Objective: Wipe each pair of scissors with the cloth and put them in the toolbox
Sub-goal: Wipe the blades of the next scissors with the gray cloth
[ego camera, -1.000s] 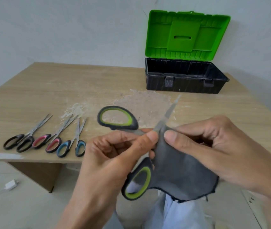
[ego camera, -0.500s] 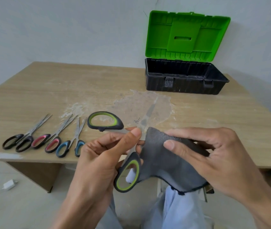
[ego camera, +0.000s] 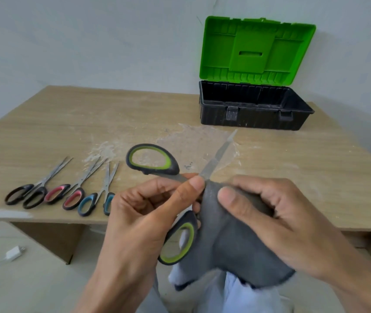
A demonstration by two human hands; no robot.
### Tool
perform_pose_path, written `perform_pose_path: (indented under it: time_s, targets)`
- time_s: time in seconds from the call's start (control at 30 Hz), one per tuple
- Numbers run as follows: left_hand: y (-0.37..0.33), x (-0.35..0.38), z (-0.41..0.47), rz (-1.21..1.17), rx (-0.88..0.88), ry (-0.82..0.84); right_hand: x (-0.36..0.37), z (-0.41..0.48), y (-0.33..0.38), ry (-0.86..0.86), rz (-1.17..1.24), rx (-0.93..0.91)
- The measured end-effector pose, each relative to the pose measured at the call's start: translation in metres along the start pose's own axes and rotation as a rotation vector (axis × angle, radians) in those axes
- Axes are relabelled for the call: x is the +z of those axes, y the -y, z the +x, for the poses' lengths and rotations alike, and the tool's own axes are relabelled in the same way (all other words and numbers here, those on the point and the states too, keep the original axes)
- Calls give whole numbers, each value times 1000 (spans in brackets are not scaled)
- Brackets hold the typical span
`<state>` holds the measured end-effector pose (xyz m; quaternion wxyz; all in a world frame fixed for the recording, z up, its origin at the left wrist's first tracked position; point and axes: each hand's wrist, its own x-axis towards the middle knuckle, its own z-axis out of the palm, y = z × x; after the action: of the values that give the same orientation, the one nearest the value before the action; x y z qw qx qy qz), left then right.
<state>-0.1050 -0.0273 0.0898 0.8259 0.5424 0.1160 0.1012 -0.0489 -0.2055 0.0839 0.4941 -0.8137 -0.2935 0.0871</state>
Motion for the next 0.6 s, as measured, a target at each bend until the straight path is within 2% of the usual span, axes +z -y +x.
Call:
perform_pose_path:
  time_s: [0.2,0.6]
  targets:
    - [-3,-9,-1,37,-41,-53,-16,-4,0,21,31,58]
    - [3,-7,3,49,-79,8,-20,5,3,116,-98,78]
